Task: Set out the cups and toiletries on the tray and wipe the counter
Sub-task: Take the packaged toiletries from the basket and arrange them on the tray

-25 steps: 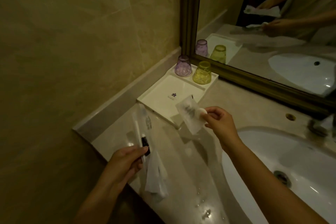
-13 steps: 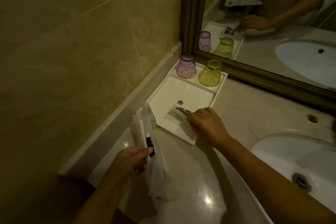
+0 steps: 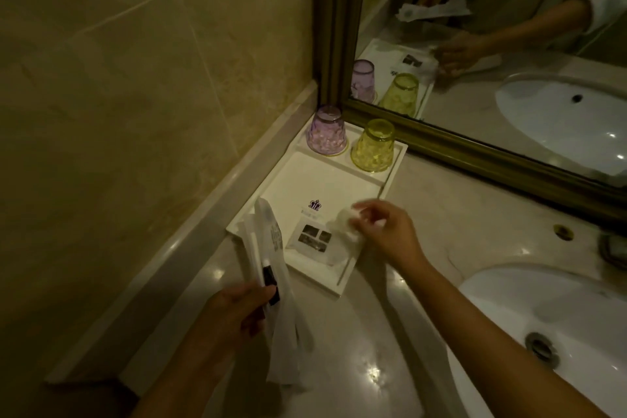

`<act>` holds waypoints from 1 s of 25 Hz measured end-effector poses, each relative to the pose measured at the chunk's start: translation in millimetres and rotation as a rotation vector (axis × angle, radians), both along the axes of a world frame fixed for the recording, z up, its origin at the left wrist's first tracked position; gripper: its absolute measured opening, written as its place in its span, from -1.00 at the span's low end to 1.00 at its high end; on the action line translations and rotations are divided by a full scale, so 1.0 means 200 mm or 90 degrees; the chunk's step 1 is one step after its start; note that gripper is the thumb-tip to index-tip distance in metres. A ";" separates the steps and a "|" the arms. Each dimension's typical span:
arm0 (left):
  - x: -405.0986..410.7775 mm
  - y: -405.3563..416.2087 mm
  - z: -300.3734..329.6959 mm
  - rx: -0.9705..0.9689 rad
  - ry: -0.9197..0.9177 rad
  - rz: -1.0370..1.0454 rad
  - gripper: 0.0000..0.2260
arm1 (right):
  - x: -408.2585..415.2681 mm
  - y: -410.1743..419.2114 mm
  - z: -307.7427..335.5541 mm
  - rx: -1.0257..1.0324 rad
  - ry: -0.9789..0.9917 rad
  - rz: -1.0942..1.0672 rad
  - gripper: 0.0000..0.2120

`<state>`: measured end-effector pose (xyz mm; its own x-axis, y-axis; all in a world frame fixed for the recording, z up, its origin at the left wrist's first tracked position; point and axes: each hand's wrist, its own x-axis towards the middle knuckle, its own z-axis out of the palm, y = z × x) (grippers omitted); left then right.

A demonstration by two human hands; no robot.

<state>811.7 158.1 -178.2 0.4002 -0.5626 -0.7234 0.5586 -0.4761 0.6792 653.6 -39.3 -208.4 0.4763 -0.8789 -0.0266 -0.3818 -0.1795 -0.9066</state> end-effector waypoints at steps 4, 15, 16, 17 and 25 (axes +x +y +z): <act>0.00 -0.01 -0.02 0.001 0.010 0.007 -0.92 | 0.04 -0.28 -0.02 -0.026 0.138 -0.136 -0.82; 0.04 -0.07 -0.06 -0.022 0.021 -0.015 -0.93 | 0.08 -0.34 -0.20 -0.280 0.329 -0.137 -0.80; 0.04 -0.08 -0.06 -0.022 0.021 -0.019 -0.92 | 0.08 -0.34 -0.20 -0.304 0.347 -0.134 -0.79; 0.04 -0.09 -0.07 -0.022 0.021 -0.024 -0.92 | 0.07 -0.33 -0.20 -0.326 0.358 -0.138 -0.78; 0.05 -0.07 -0.08 -0.007 0.024 -0.029 -0.82 | 0.04 -0.15 -0.23 -0.471 0.471 -0.015 -0.73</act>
<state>822.0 143.1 -194.6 0.3461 -0.5874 -0.7316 0.5620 -0.4946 0.6630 662.0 -69.5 -255.1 0.5428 -0.8034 0.2446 -0.8073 -0.5794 -0.1117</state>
